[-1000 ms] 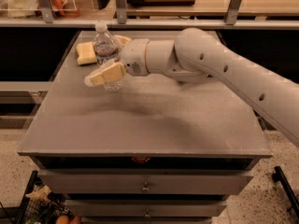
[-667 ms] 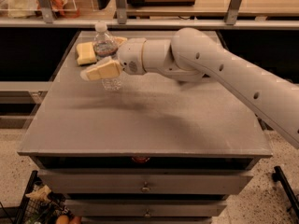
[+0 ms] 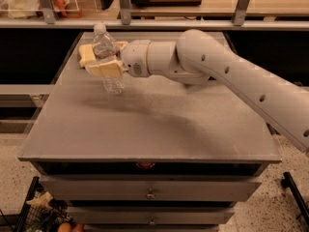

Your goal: Pick water bottle

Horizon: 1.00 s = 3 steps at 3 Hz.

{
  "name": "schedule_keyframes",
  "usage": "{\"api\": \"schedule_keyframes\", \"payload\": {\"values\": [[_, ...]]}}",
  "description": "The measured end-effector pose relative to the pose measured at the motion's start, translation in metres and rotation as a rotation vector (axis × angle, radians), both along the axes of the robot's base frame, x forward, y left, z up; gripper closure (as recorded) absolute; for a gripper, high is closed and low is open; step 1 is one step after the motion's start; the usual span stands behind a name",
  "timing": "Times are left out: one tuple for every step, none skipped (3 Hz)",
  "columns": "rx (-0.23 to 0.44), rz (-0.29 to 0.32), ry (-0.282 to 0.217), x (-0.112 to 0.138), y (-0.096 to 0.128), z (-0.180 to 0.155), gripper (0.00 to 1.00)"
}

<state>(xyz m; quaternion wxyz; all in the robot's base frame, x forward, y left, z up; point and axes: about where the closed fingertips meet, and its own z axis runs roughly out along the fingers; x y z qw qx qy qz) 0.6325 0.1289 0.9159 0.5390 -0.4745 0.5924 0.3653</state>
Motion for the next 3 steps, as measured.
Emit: {"api": "schedule_keyframes", "payload": {"values": [[0.013,0.022,0.001,-0.001,-0.002,0.006,0.87],[0.019,0.057,-0.017,-0.002,-0.003,0.025,1.00],[0.024,0.082,-0.048,-0.002,-0.007,0.049,1.00]]}}
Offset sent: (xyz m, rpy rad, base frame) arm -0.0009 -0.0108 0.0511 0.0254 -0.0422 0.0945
